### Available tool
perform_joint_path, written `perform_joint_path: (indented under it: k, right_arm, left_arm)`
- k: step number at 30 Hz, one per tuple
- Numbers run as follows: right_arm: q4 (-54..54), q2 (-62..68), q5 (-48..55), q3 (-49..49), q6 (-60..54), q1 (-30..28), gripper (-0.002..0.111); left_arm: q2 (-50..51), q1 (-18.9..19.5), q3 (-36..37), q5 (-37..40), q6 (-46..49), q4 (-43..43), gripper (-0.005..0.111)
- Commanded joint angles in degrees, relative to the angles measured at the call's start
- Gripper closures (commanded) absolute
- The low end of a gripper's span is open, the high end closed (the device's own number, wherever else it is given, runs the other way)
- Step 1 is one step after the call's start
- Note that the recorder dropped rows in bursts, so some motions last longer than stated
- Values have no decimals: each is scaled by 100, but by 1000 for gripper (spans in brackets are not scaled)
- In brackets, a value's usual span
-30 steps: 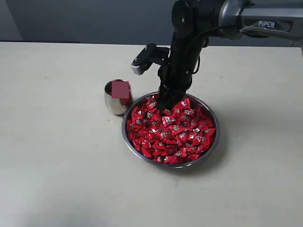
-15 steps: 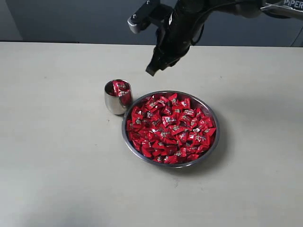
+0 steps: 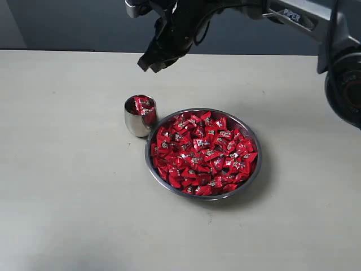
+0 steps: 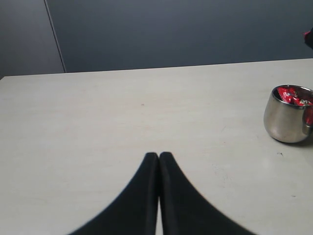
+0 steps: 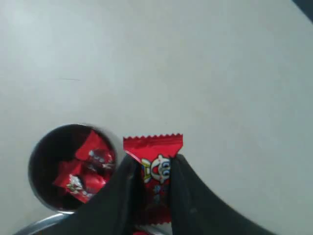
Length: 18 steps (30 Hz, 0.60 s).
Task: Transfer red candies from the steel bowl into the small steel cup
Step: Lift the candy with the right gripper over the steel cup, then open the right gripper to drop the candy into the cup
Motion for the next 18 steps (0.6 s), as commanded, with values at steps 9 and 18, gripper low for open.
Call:
perform_joint_path:
  k: [9,18]
  right_arm:
    - [616,458,800,-579,-472,228,109]
    - [405,630,829,-579,-460,497,109]
  left_arm:
    - [-26,-44,22,-10,-15,4,106]
    - [-26,-44,22,-10,-15,4,106]
